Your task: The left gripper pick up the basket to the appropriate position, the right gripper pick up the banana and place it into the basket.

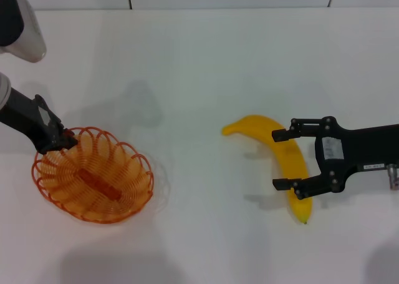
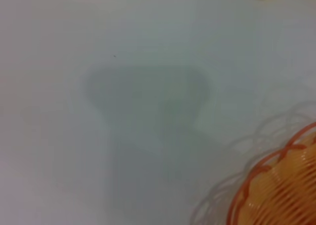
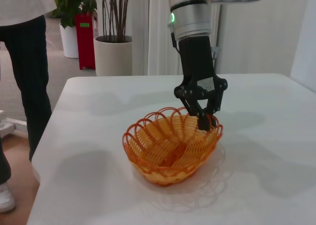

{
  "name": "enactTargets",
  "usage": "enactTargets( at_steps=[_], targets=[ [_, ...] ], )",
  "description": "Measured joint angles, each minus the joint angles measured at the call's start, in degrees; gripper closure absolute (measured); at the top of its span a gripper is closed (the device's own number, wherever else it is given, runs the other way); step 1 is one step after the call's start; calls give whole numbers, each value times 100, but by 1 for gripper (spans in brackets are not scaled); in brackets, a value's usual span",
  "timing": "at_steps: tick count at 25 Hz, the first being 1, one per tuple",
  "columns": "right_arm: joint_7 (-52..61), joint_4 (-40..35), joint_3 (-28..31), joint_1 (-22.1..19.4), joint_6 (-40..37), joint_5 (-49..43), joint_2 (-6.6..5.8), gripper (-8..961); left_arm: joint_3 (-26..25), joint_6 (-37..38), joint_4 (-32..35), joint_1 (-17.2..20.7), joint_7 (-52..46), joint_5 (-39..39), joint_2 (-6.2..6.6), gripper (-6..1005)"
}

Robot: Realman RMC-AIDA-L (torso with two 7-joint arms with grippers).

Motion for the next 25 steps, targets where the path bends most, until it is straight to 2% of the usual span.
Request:
enactTargets(
  at_steps=[7,12,15,20,25],
  targets=[
    [0,0,17,-24,-14,3,-9,156,-54,305,101,29,32,-61,9,902],
    [0,0,39,-63,-27,32,-22,158,-104,1045,544,269,34,-666,38,906],
    [0,0,44,-71,-28,41,-24,160,-86,1387,854,456,-150,-998,13,910],
    [0,8,44,-87,-17,44,-26,162,-5,1371,951,534,-1095,-1323,-22,917],
    [0,29,45,-72,-10,45,-27,165,-4,1045,866,502,-1813,-1530,-21,917]
  ],
)
